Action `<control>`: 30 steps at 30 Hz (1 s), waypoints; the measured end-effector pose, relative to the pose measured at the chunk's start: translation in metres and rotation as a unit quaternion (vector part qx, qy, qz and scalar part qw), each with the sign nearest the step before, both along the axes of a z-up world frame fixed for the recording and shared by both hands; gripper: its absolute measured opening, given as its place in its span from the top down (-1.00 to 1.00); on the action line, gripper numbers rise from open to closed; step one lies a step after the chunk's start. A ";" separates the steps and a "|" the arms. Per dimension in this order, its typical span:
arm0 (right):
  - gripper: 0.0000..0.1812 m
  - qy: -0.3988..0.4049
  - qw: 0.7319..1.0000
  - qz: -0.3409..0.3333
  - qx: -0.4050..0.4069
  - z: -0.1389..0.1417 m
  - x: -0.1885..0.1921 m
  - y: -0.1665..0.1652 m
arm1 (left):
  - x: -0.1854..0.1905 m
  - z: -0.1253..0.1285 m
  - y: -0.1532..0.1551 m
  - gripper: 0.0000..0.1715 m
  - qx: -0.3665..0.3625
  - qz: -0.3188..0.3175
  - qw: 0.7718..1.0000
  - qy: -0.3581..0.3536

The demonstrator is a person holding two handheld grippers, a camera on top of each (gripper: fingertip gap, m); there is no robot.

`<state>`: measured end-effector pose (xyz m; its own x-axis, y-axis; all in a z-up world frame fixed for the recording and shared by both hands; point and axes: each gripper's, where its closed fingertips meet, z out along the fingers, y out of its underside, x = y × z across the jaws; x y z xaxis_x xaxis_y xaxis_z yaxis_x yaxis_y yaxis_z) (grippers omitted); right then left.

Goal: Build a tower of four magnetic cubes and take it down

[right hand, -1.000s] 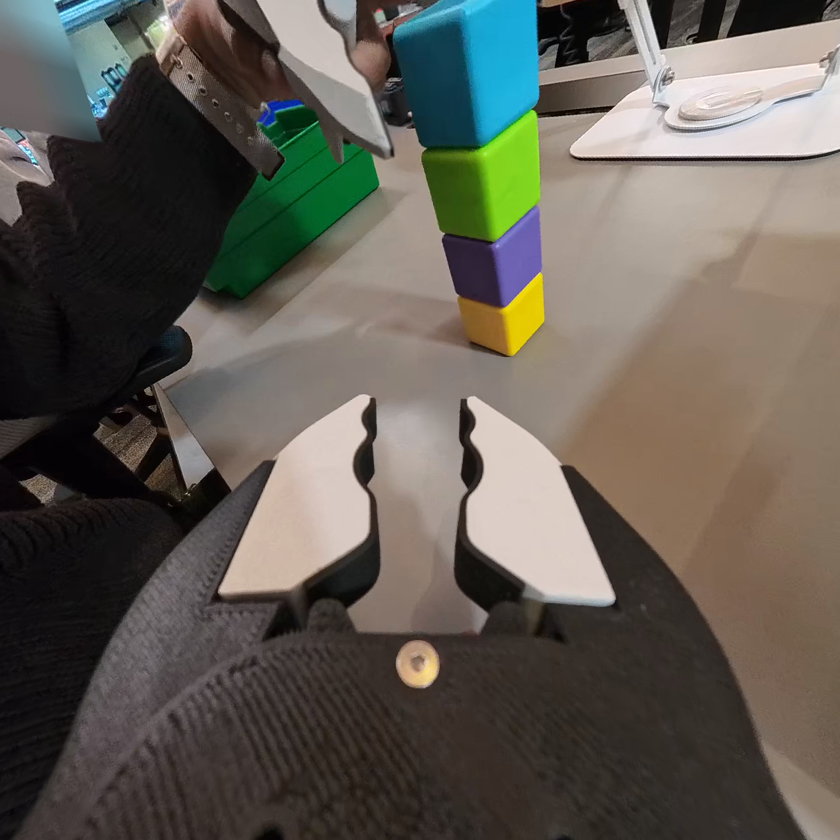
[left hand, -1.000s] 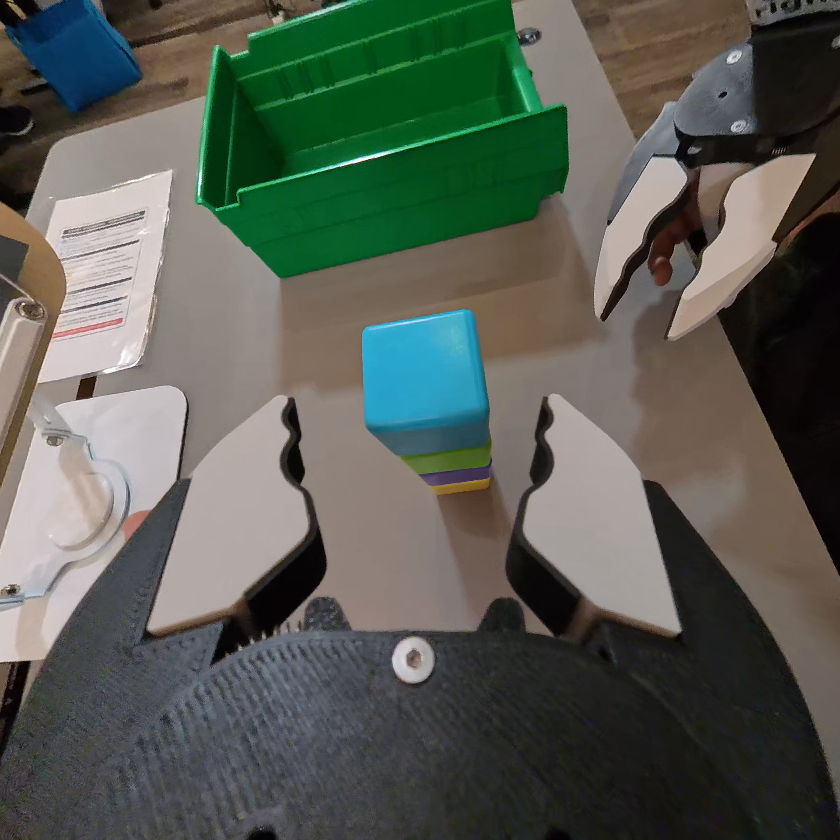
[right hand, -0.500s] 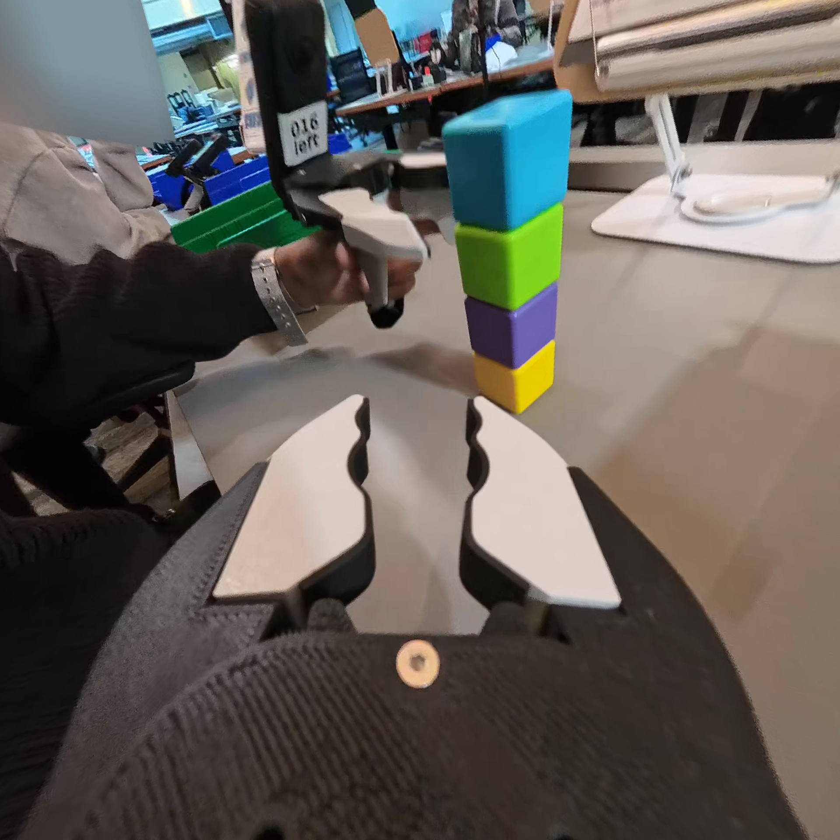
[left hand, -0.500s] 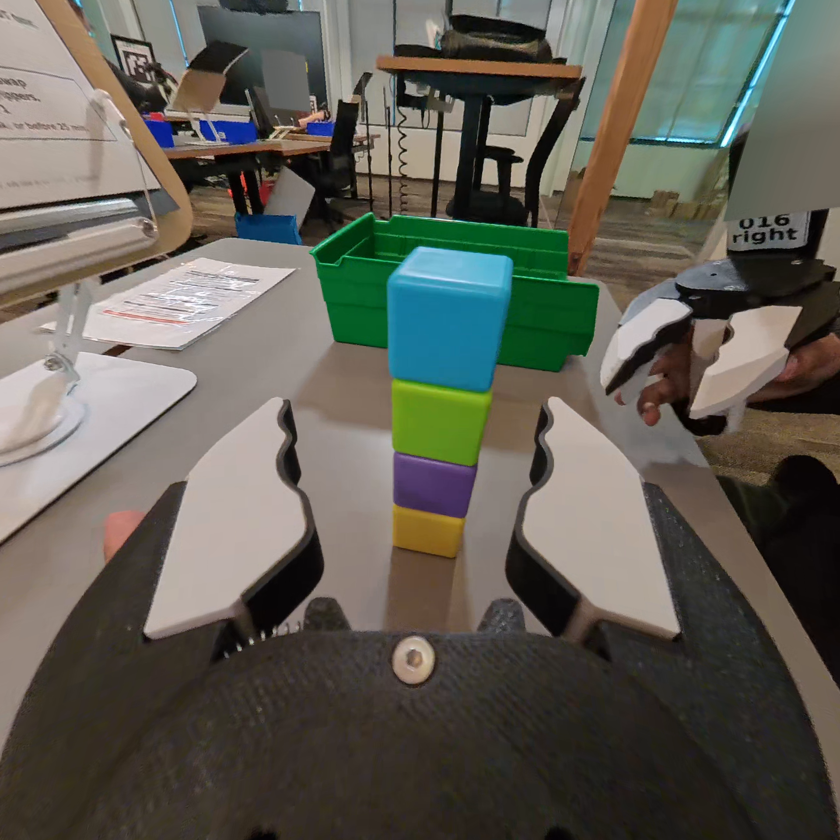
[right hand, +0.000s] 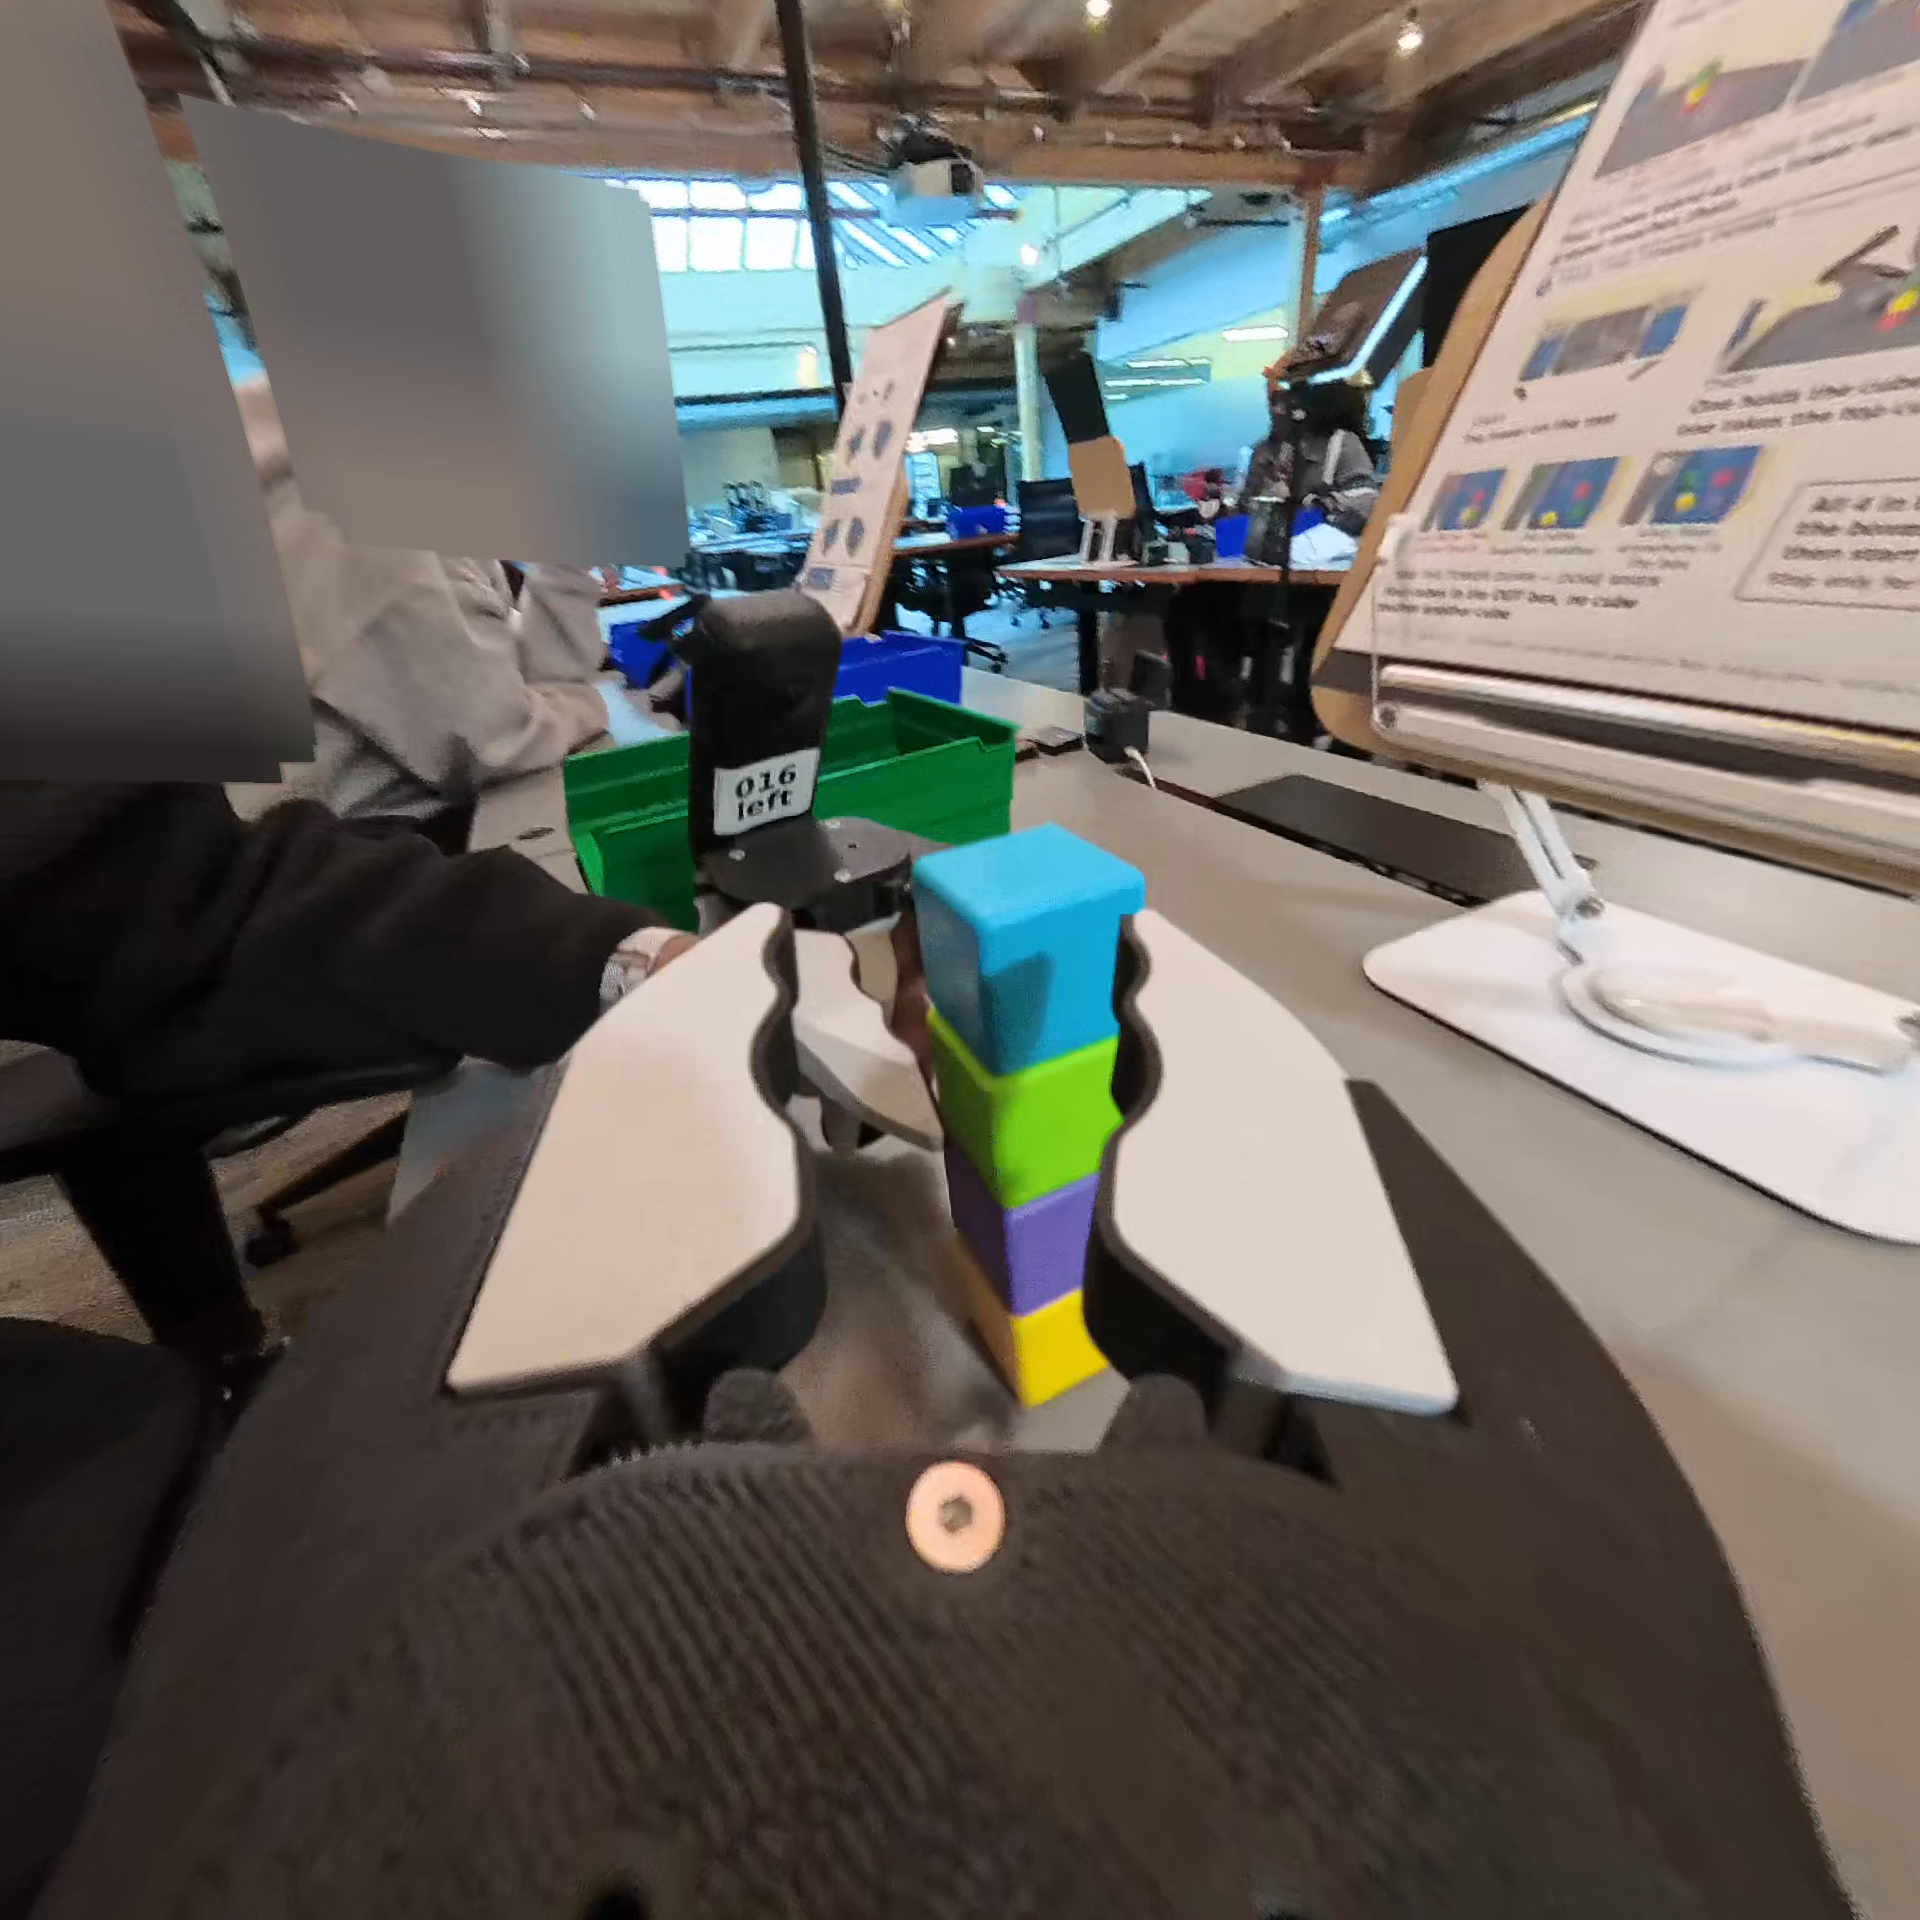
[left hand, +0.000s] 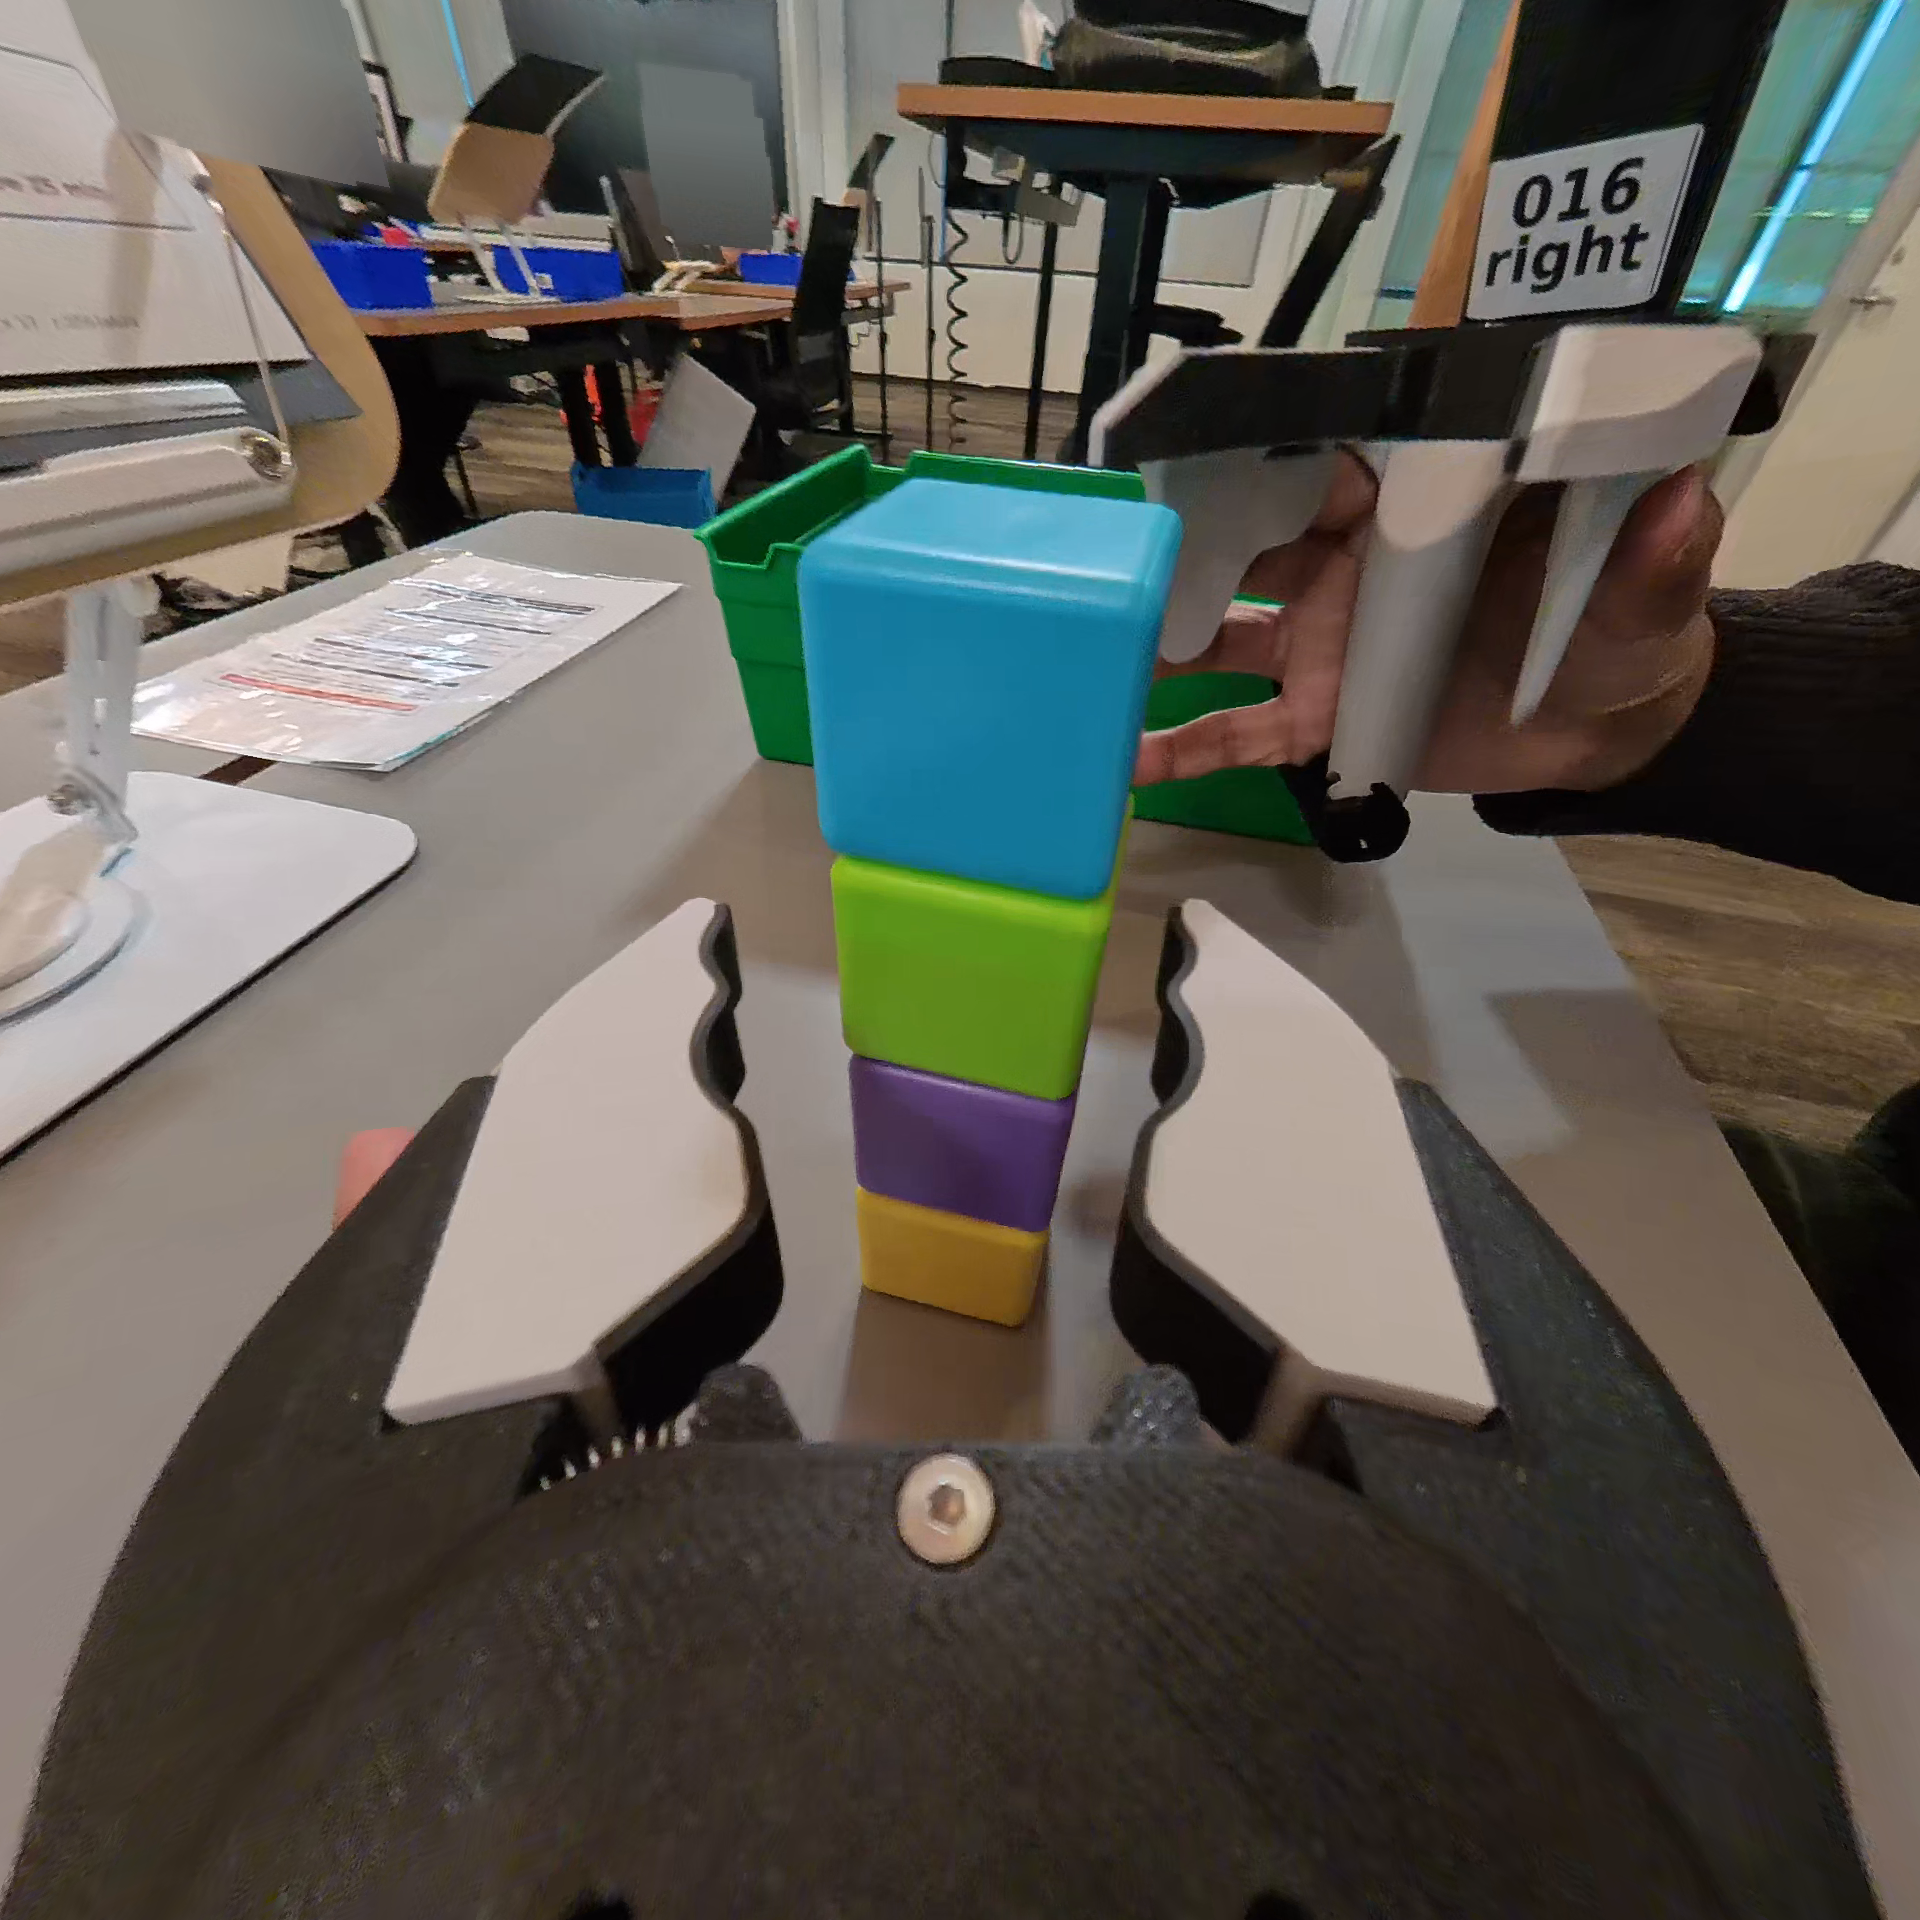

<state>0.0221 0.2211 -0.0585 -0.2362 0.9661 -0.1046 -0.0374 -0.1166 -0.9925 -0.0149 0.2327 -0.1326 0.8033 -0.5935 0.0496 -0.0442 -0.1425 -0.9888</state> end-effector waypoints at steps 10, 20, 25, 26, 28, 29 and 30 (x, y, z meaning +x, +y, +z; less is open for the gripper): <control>0.13 -0.027 0.999 0.031 0.025 -0.012 -0.040 0.000 | 0.004 -0.003 -0.005 0.44 -0.004 -0.020 1.000 -0.008; 0.15 -0.030 0.997 0.069 -0.022 -0.024 -0.041 -0.004 | 0.014 -0.004 -0.014 0.44 -0.006 -0.064 0.998 -0.007; 0.19 -0.031 0.997 0.070 -0.029 -0.026 -0.039 0.000 | 0.014 -0.004 -0.014 0.43 -0.005 -0.064 0.998 -0.005; 0.19 -0.032 0.997 0.072 -0.028 -0.026 -0.039 -0.001 | 0.014 -0.004 -0.014 0.44 -0.005 -0.063 0.998 -0.005; 0.21 -0.034 0.996 0.075 -0.026 -0.028 -0.040 -0.002 | 0.014 -0.004 -0.015 0.44 -0.004 -0.062 0.998 -0.004; 0.22 -0.036 0.996 0.076 -0.023 -0.029 -0.040 -0.003 | 0.014 -0.004 -0.015 0.44 -0.003 -0.062 0.998 -0.003; 0.24 -0.038 0.996 0.076 -0.019 -0.030 -0.041 -0.004 | 0.014 -0.005 -0.015 0.44 -0.003 -0.061 0.998 -0.002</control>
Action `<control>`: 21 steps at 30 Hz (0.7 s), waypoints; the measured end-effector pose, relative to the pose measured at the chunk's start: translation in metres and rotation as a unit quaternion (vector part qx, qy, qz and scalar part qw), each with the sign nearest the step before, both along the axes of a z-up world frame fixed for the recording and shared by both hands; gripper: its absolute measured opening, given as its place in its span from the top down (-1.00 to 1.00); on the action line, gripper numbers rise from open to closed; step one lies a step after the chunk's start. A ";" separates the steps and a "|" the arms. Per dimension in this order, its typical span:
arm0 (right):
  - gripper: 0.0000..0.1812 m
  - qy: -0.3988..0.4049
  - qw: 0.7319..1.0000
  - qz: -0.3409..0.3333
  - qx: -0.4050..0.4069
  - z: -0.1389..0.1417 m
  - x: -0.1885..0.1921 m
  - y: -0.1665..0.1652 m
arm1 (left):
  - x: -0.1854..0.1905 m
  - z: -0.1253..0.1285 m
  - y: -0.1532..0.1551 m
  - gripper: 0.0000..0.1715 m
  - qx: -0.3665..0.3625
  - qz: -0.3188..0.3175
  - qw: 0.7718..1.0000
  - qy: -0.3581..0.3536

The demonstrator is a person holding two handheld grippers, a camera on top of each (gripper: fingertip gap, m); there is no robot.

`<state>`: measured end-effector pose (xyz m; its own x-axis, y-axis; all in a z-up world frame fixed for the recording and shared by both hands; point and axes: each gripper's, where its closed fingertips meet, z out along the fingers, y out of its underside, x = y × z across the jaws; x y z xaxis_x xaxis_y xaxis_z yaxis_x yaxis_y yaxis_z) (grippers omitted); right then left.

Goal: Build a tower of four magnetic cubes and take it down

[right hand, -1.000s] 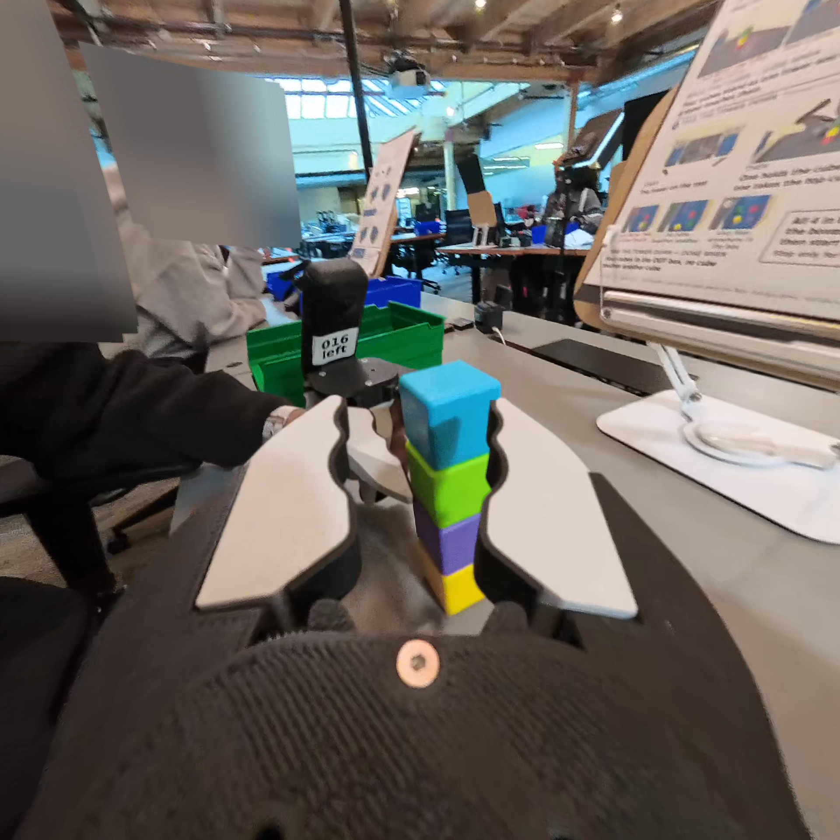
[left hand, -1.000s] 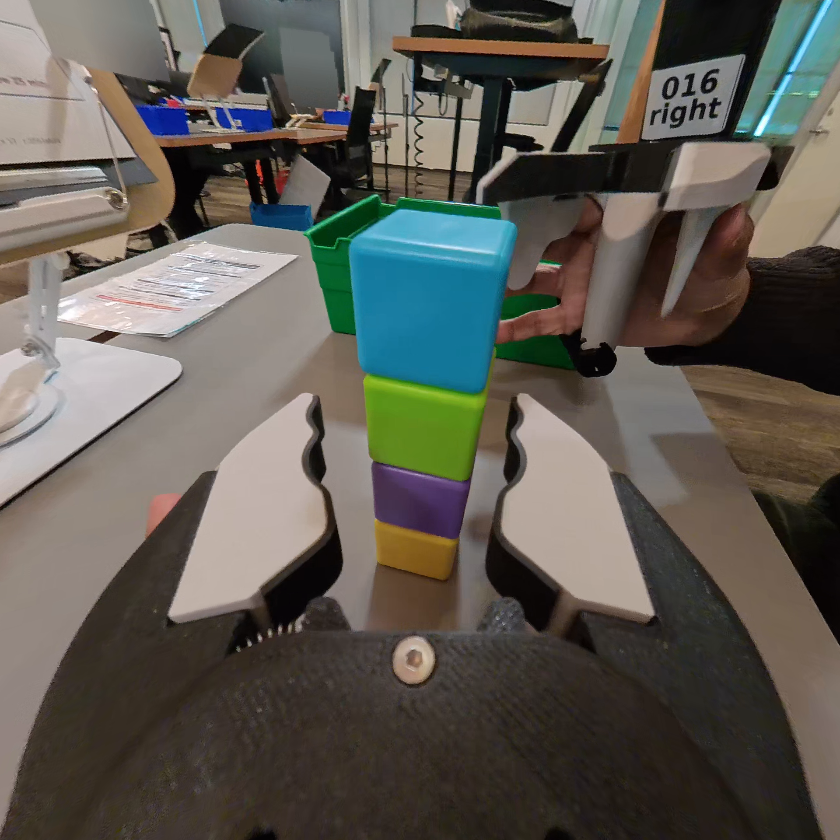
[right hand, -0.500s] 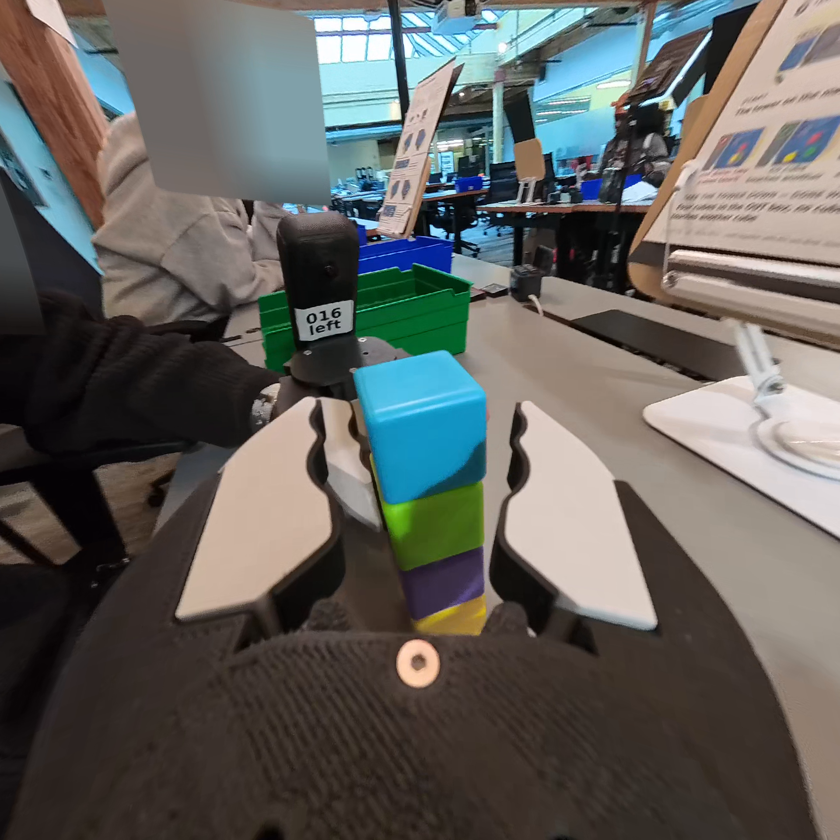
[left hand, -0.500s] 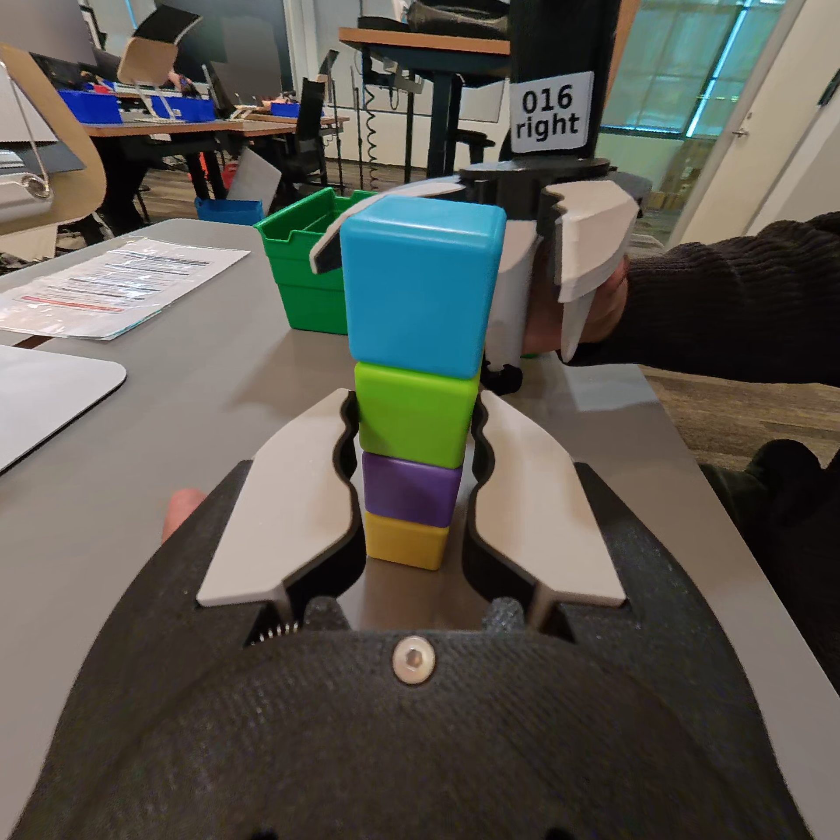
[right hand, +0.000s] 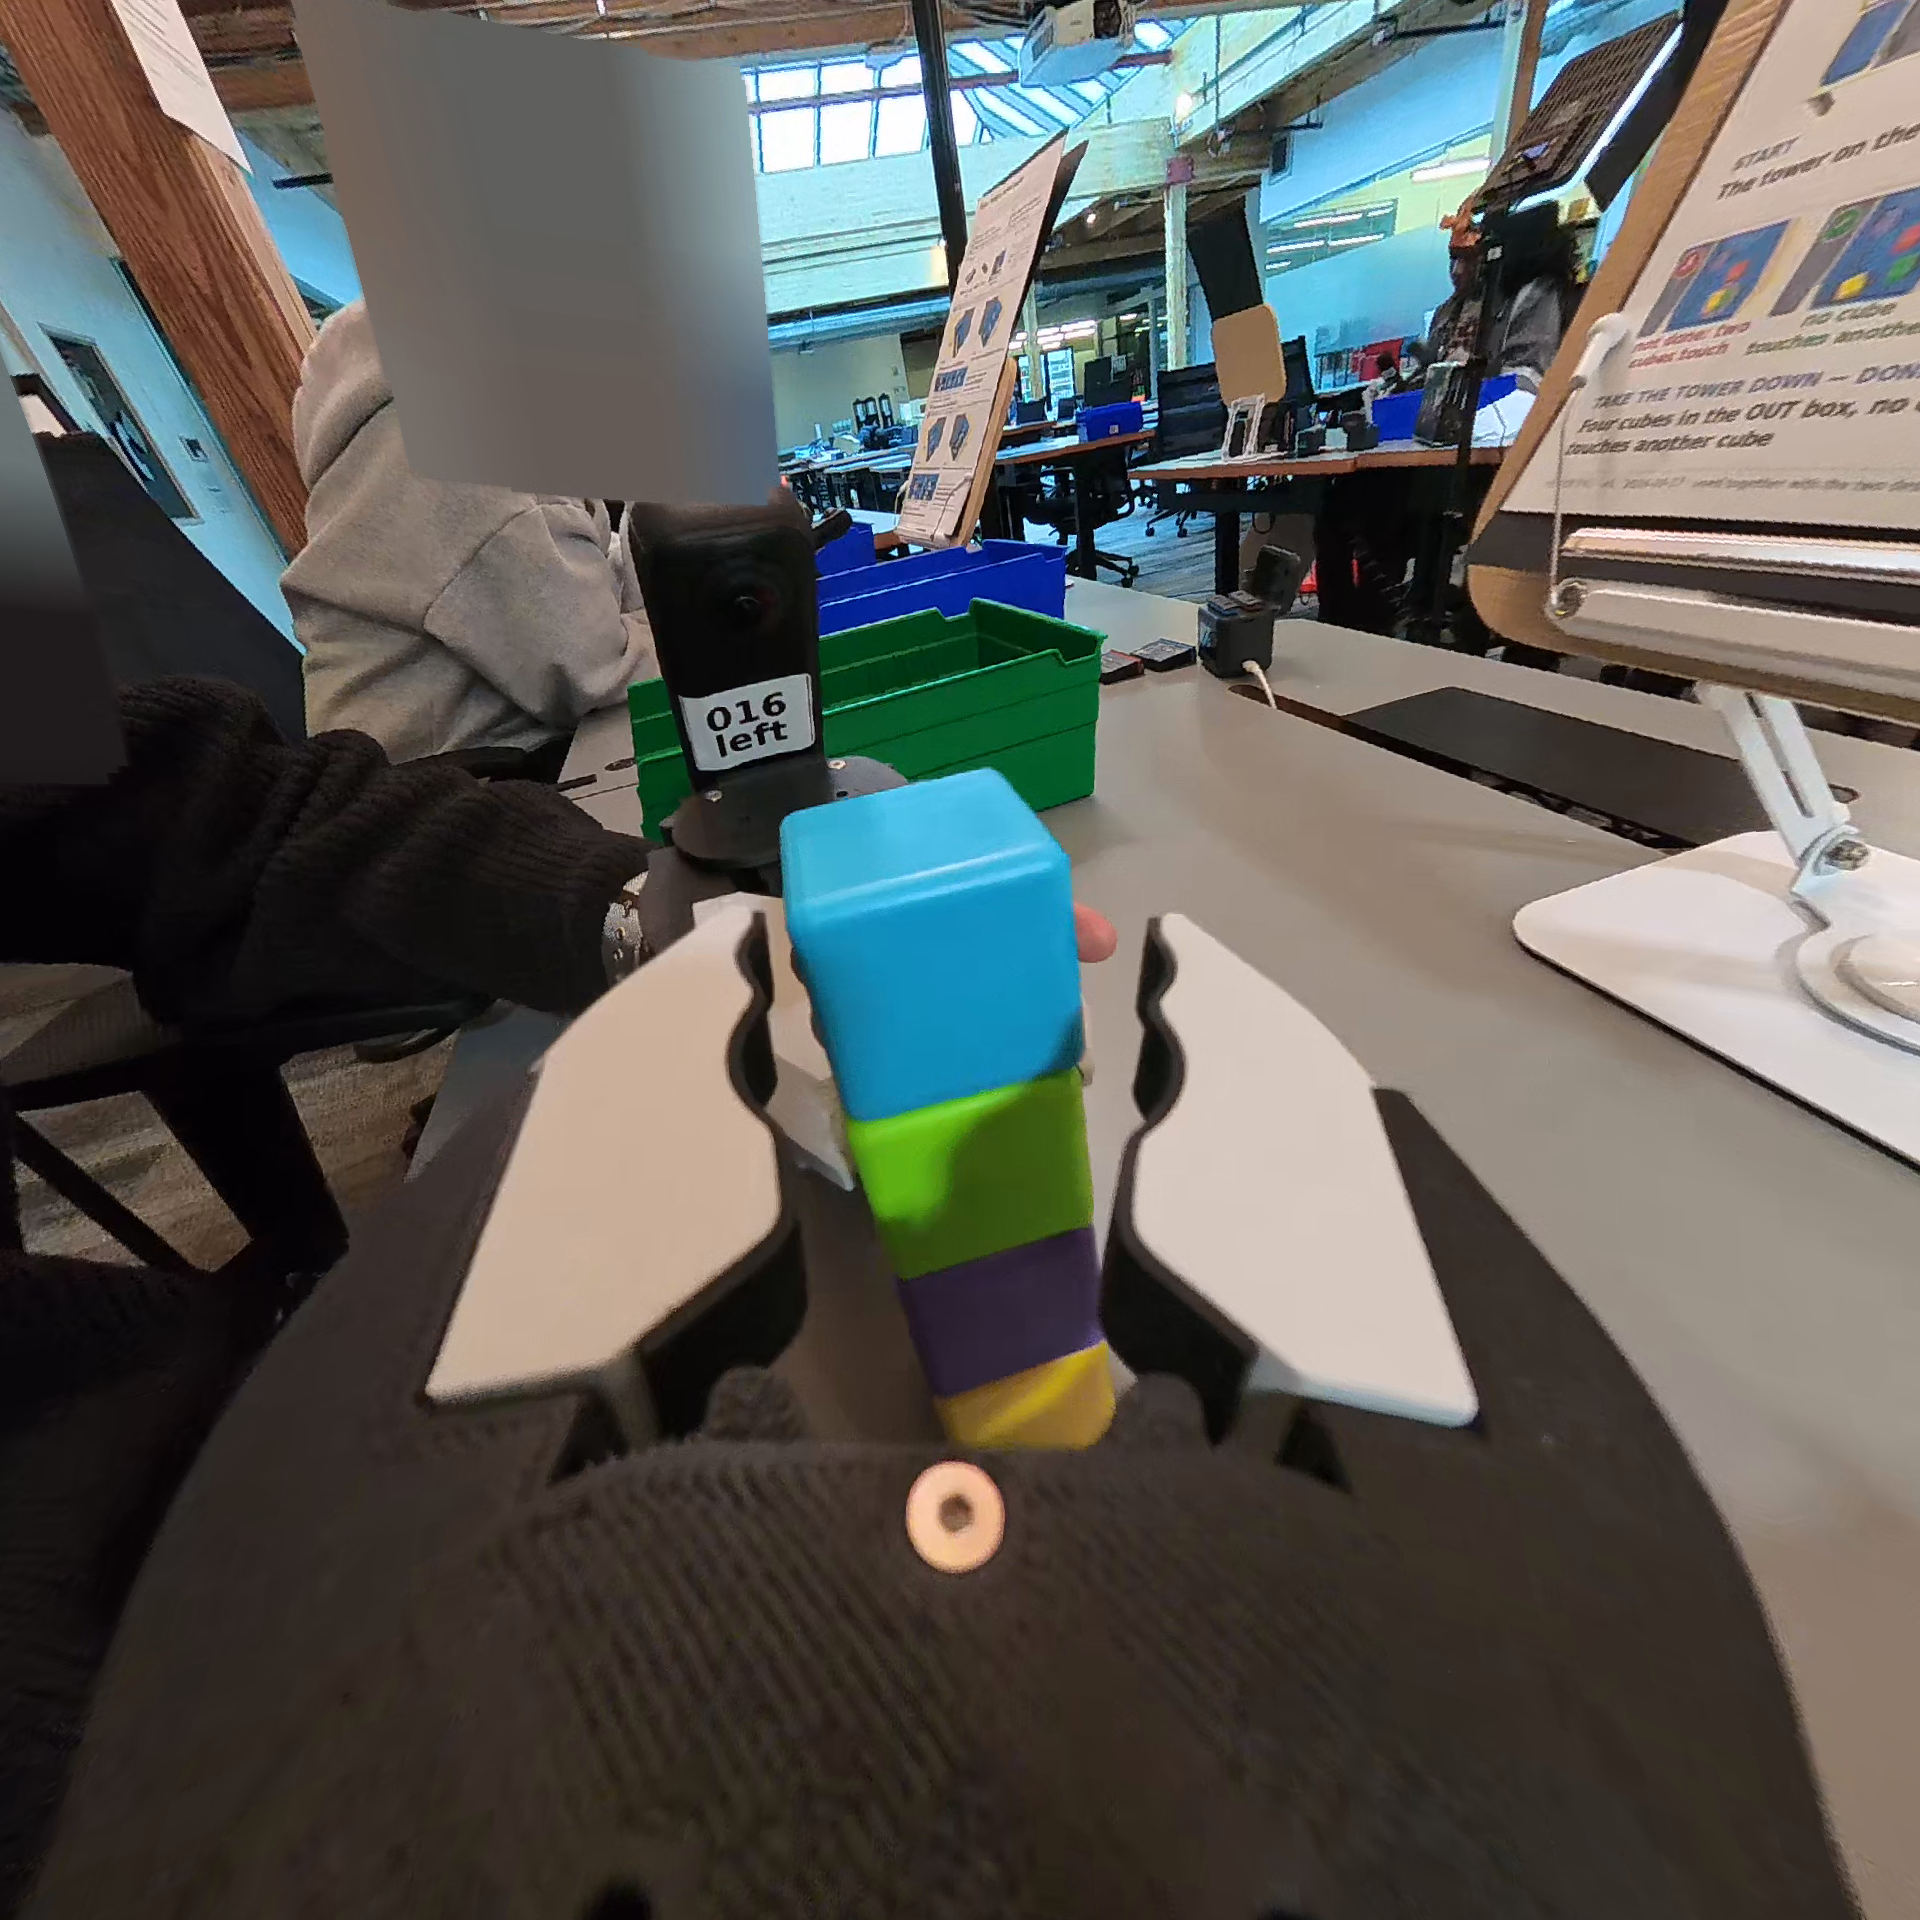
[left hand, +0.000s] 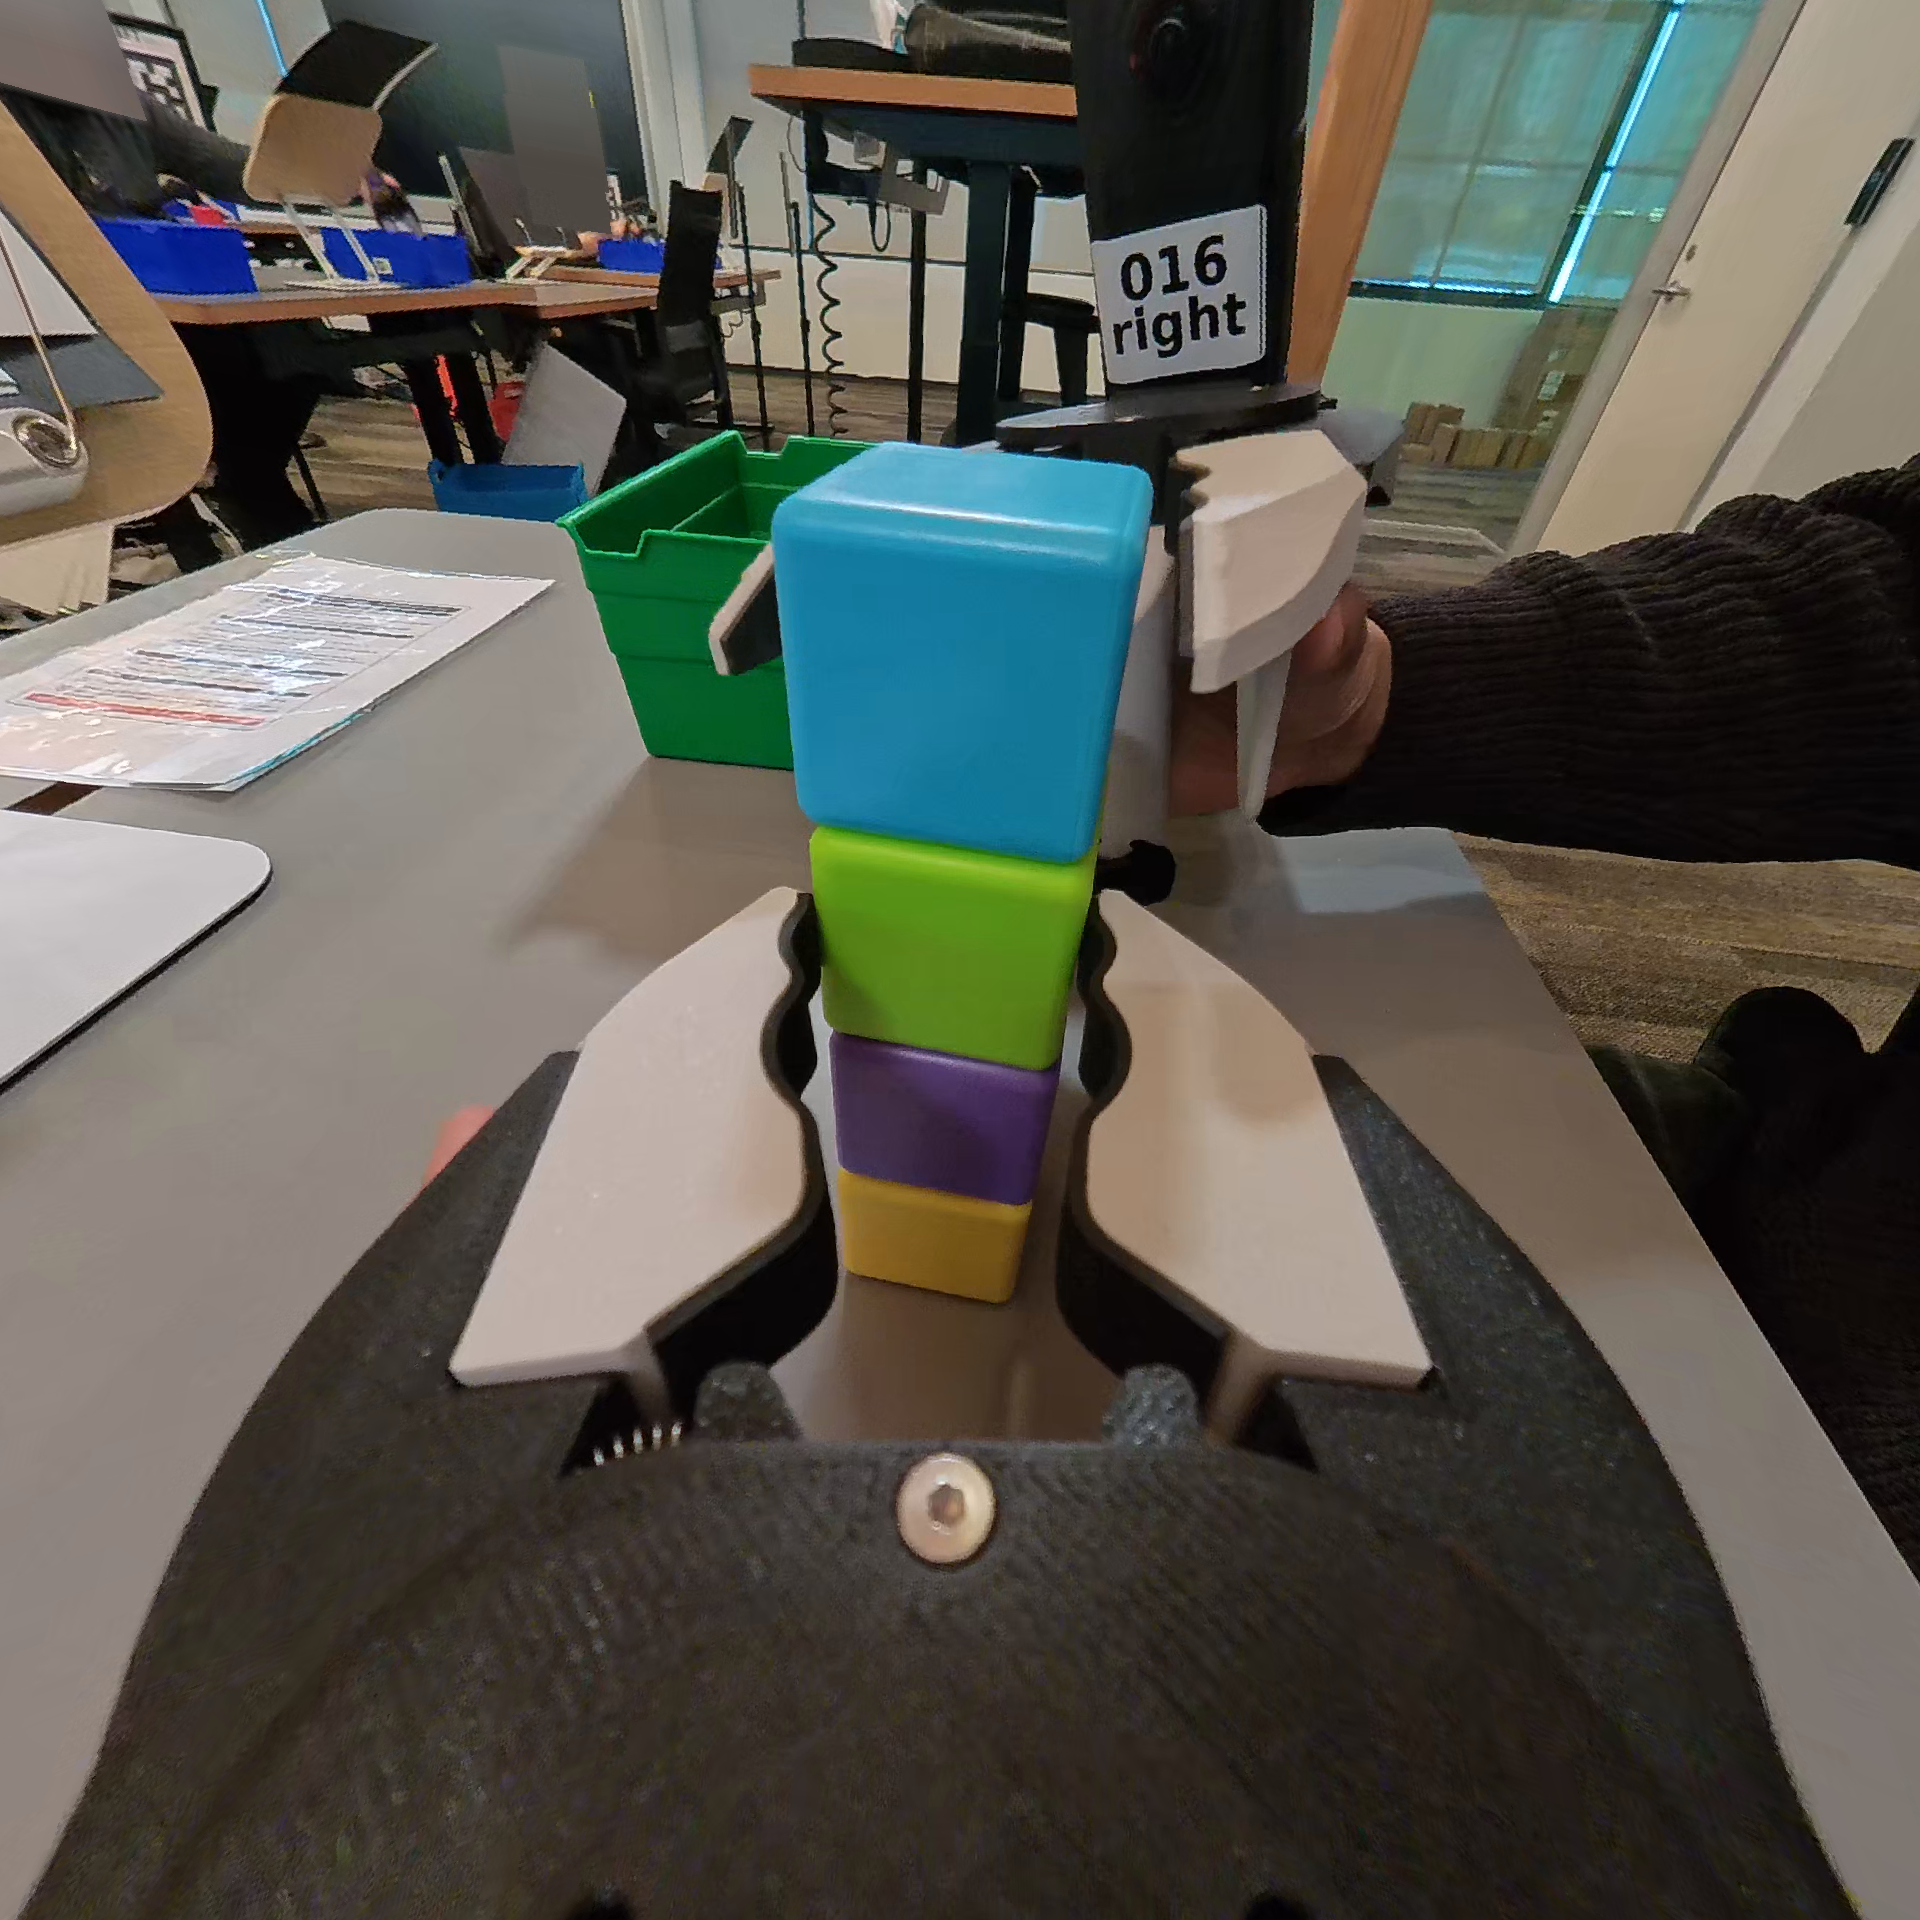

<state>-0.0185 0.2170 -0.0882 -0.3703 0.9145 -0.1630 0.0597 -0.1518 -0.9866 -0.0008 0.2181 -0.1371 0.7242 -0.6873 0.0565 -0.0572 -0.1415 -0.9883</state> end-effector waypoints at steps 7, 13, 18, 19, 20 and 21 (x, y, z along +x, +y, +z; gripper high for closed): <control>0.43 0.002 1.000 -0.002 0.029 -0.001 0.001 -0.002 | 0.000 0.000 0.000 0.44 0.001 0.001 1.000 0.004; 0.43 0.009 0.995 -0.055 0.082 0.001 -0.002 0.005 | -0.002 -0.001 0.001 0.44 0.000 0.009 1.000 0.006; 0.44 0.020 0.985 -0.111 0.128 0.014 0.000 0.017 | -0.001 -0.002 0.000 0.45 0.008 0.008 1.000 0.018; 0.44 0.025 0.986 -0.114 0.121 0.020 0.002 0.019 | 0.000 -0.002 0.000 0.45 0.010 0.010 1.000 0.023; 0.44 0.029 0.986 -0.118 0.112 0.026 0.003 0.021 | 0.001 -0.001 0.000 0.45 0.010 0.010 1.000 0.024; 0.44 0.033 0.986 -0.124 0.107 0.033 0.006 0.024 | 0.001 -0.002 0.000 0.45 0.010 0.009 1.000 0.024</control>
